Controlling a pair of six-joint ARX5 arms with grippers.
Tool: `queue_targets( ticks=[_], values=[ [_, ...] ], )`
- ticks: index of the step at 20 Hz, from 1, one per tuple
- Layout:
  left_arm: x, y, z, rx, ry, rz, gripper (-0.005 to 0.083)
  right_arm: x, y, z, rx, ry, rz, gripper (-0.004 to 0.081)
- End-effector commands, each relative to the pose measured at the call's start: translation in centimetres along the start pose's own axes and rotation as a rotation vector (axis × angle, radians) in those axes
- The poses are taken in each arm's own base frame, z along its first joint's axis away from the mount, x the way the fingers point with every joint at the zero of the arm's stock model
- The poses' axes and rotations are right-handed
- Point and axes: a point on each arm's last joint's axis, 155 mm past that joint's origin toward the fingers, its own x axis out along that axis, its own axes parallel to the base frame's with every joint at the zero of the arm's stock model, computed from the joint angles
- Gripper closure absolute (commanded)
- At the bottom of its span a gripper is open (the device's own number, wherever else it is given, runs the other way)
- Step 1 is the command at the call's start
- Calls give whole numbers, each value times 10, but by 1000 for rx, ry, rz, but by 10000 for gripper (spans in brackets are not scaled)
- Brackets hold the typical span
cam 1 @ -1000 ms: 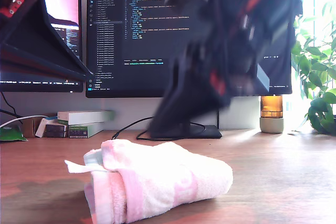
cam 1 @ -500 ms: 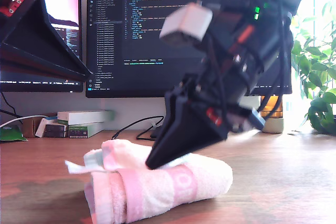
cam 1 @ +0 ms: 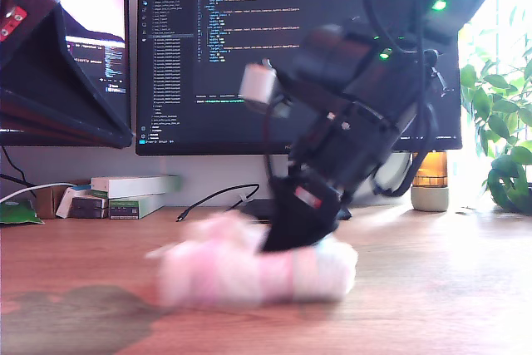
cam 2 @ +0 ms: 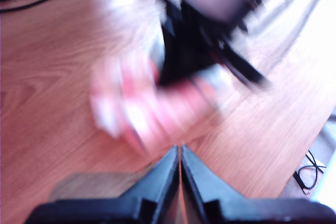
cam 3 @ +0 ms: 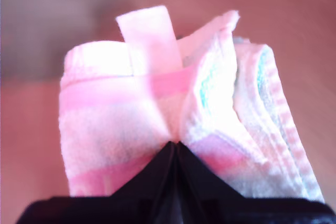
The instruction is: Fold the tea towel to a neat square and place it to the right
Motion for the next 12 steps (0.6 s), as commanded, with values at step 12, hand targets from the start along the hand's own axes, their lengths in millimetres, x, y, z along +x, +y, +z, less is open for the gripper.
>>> queue_targets(
  ticks=[12],
  values=[
    [0, 0, -4, 24, 12, 1, 793, -60, -55, -220, 1007, 553, -450, 780]
  ],
)
